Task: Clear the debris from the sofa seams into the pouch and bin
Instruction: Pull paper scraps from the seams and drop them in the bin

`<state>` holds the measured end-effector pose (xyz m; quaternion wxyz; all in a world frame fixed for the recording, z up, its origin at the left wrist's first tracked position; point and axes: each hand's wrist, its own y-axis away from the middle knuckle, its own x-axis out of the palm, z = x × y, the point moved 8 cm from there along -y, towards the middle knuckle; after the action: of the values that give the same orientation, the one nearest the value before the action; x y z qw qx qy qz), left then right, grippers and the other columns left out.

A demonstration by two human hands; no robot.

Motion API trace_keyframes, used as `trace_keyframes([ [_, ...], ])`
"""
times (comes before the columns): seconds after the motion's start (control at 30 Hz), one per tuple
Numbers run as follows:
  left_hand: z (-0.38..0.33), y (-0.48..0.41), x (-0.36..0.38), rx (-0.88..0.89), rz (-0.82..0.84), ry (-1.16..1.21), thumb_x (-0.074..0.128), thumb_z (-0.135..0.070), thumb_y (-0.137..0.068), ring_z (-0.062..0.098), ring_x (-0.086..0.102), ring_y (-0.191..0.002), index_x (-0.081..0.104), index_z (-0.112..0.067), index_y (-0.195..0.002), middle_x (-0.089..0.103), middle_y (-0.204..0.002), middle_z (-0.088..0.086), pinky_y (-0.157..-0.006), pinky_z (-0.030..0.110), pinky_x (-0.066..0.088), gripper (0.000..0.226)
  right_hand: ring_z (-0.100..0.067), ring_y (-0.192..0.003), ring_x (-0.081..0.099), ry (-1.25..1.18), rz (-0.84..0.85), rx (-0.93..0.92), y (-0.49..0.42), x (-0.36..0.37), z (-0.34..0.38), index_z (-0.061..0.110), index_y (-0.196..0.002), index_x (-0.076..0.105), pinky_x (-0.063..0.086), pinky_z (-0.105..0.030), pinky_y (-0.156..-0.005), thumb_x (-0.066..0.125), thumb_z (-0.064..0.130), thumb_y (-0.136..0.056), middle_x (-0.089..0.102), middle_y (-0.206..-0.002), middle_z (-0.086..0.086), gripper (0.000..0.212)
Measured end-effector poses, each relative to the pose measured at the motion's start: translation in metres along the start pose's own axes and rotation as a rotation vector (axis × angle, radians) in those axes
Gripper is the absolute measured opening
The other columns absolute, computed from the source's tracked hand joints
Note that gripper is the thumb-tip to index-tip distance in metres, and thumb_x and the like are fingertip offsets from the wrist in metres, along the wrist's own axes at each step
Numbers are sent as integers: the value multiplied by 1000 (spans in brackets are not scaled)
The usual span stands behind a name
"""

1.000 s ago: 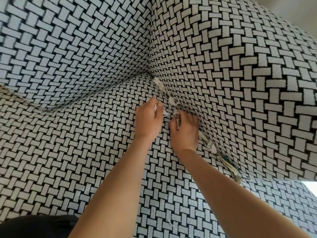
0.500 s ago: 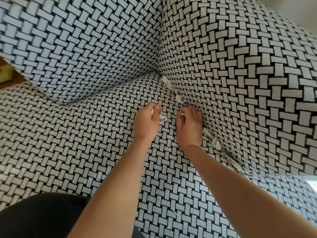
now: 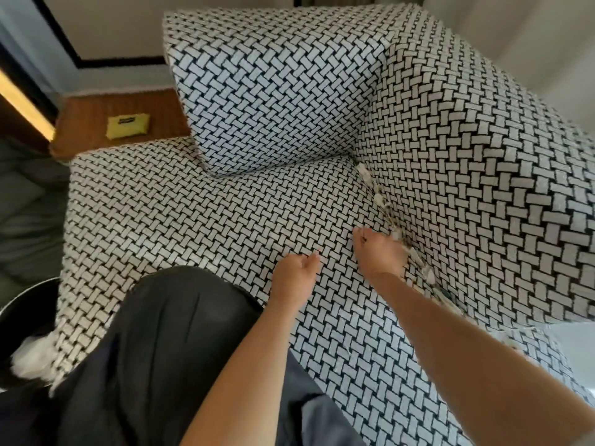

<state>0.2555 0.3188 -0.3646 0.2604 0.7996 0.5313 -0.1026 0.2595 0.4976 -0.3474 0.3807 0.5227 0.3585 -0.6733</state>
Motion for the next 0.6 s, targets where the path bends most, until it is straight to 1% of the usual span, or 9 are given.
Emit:
trace_keyframes([
  [0.07, 7, 8, -5, -71, -40, 5, 39, -33, -98, 14, 34, -43, 43, -11, -57, 47, -54, 4, -42, 20, 29, 47, -6, -35, 28, 10, 47, -46, 15, 1, 15, 16, -72, 60, 27, -13, -42, 33, 35, -98, 31, -43, 6, 41],
  [0.1, 9, 11, -6, -86, -55, -2, 39, -31, -99, 14, 39, -44, 46, -10, -60, 54, -61, 8, -41, 19, 32, 45, -6, -37, 32, -7, 65, -67, 22, 1, 21, 16, -72, 59, 32, -15, -44, 33, 35, -98, 33, -45, 4, 41],
  [0.17, 8, 20, -13, -94, -87, 37, 39, -29, -99, 9, 47, -44, 48, -10, -64, 59, -67, 8, -41, 18, 38, 41, -9, -43, 42, -74, 126, -115, 32, 1, 36, 20, -71, 55, 40, -20, -52, 33, 35, -98, 46, -50, 0, 38],
  [0.23, 1, 26, -28, -70, -124, 93, 38, -28, -99, 10, 52, -49, 46, -12, -64, 52, -63, 2, -46, 23, 45, 40, -10, -42, 41, -188, 175, -150, 38, 1, 53, 20, -64, 48, 33, -16, -45, 34, 32, -98, 48, -50, 1, 39],
  [0.33, -13, 29, -60, -14, -169, 65, 38, -29, -99, 4, 37, -39, 46, -11, -63, 39, -54, -3, -39, 15, 32, 41, -10, -39, 36, -406, 201, -124, 39, -5, 81, 13, -74, 56, 27, -17, -36, 38, 29, -98, 44, -49, 4, 34],
  [0.37, -19, 29, -72, 6, -180, 64, 39, -29, -99, 3, 35, -36, 44, -12, -61, 38, -53, -3, -37, 14, 29, 42, -8, -38, 36, -463, 194, -123, 39, -9, 91, 9, -82, 60, 27, -14, -33, 39, 28, -98, 45, -49, 4, 33],
  [0.4, -23, 31, -85, 20, -200, 68, 39, -28, -99, 3, 35, -33, 42, -13, -59, 38, -52, -3, -35, 13, 29, 43, -6, -37, 35, -518, 188, -133, 39, -14, 105, 9, -81, 60, 25, -10, -31, 39, 25, -98, 46, -49, 5, 31],
  [0.5, -35, 37, -127, 49, -261, 60, 40, -27, -99, 2, 31, -32, 39, -16, -56, 36, -48, -4, -34, 12, 27, 45, 0, -33, 30, -662, 191, -162, 39, -29, 153, 15, -65, 51, 22, -8, -29, 39, 23, -98, 43, -49, 6, 36],
  [0.6, -37, 45, -171, 71, -318, 35, 39, -28, -98, 7, 34, -39, 42, -11, -58, 33, -49, -3, -39, 18, 29, 44, -1, -25, 33, -760, 175, -203, 42, -47, 204, 19, -65, 50, 19, -8, -28, 40, 23, -97, 43, -45, 7, 34],
])
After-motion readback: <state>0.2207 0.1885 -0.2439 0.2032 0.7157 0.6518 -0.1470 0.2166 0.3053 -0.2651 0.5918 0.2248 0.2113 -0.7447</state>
